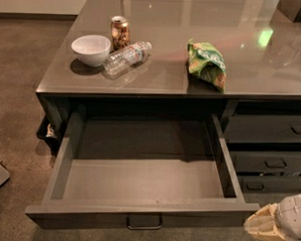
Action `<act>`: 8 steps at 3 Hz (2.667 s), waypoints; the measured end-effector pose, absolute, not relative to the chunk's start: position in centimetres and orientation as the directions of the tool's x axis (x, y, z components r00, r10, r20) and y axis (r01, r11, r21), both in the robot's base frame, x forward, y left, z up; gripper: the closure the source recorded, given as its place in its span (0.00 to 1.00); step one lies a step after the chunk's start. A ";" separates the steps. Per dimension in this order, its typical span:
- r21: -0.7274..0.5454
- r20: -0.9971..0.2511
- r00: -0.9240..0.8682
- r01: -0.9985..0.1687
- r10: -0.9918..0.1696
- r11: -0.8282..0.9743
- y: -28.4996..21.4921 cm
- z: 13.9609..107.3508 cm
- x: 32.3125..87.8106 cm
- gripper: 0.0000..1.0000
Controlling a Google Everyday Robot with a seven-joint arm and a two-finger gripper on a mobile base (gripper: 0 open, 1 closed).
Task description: Close top drawer
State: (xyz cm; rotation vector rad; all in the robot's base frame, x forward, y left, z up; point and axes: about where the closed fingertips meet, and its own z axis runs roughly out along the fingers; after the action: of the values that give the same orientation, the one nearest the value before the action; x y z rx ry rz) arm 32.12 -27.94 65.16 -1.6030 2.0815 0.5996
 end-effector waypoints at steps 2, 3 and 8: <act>0.186 -0.752 -0.306 -0.948 -0.584 0.258 -27.2 62.8 34.3 1.00; 0.221 -0.806 -0.322 -0.942 -0.497 0.253 -25.4 63.5 35.1 1.00; 0.225 -0.807 -0.361 -0.919 -0.467 0.322 -22.0 63.1 41.7 0.59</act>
Offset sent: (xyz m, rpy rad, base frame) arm 0.0411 0.0180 -0.0220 0.4231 0.0743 -0.0779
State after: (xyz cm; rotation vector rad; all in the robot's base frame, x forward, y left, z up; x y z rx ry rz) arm 41.72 -22.04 63.13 -1.2192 1.9604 0.9218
